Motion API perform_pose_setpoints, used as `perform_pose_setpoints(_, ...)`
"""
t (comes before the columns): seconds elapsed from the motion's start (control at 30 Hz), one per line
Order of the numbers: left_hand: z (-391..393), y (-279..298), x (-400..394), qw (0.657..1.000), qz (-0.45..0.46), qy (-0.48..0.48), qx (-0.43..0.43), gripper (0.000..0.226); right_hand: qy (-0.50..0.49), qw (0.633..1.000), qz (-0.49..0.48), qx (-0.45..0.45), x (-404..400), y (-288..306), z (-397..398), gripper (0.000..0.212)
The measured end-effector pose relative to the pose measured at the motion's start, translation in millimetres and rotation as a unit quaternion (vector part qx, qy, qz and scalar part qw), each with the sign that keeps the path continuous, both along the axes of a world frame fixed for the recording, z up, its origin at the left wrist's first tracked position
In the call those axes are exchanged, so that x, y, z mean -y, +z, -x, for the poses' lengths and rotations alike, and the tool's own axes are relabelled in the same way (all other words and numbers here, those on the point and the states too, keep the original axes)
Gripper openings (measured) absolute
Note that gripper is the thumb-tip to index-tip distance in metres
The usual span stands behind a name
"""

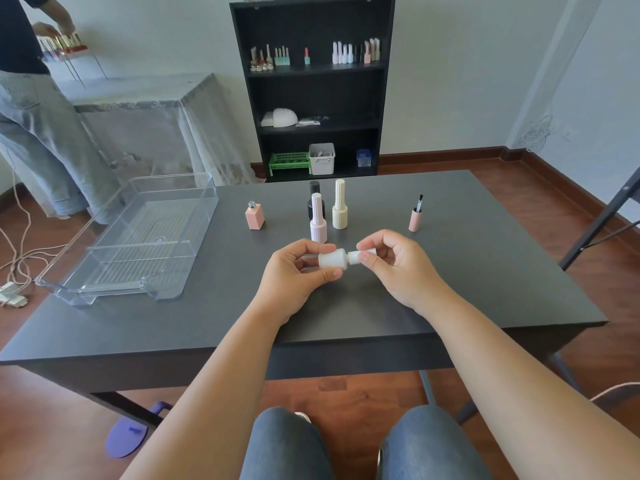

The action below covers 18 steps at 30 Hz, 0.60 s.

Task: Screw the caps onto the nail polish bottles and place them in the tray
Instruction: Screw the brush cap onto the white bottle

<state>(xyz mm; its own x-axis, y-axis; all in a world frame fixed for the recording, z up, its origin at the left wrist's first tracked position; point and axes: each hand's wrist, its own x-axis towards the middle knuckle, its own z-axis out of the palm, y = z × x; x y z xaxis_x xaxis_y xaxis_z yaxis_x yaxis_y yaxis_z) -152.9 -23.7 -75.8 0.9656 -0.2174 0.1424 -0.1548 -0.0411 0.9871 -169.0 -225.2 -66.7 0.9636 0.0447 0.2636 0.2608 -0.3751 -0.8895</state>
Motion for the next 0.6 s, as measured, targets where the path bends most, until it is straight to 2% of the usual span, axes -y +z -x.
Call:
perform_pose_setpoints(0.13,2.1,0.9,0.6,1.0,0.007,0.005,-0.003,0.034,-0.03,0.999,0.009,-0.021,-5.3,4.5,-3.0,0.01)
perform_pose_setpoints(0.23,2.5,2.4,0.9,1.0,0.006,0.012,-0.004,0.035,0.018,0.996,-0.061,-0.058,-3.5,6.3,-2.0,0.026)
perform_pose_setpoints(0.33,2.7,3.1,1.2,1.0,0.008,0.018,-0.003,0.035,0.067,0.989,-0.12,-0.057,-0.6,1.1,0.4,0.026)
perform_pose_setpoints(0.5,3.7,3.3,1.6,1.0,0.006,0.02,-0.006,0.035,-0.004,0.998,-0.063,0.017,-5.0,-1.8,0.6,0.031)
perform_pose_setpoints(0.6,3.8,3.2,1.2,1.0,0.008,0.021,-0.007,0.035,-0.014,0.997,-0.07,-0.001,-6.4,1.7,-0.5,0.021)
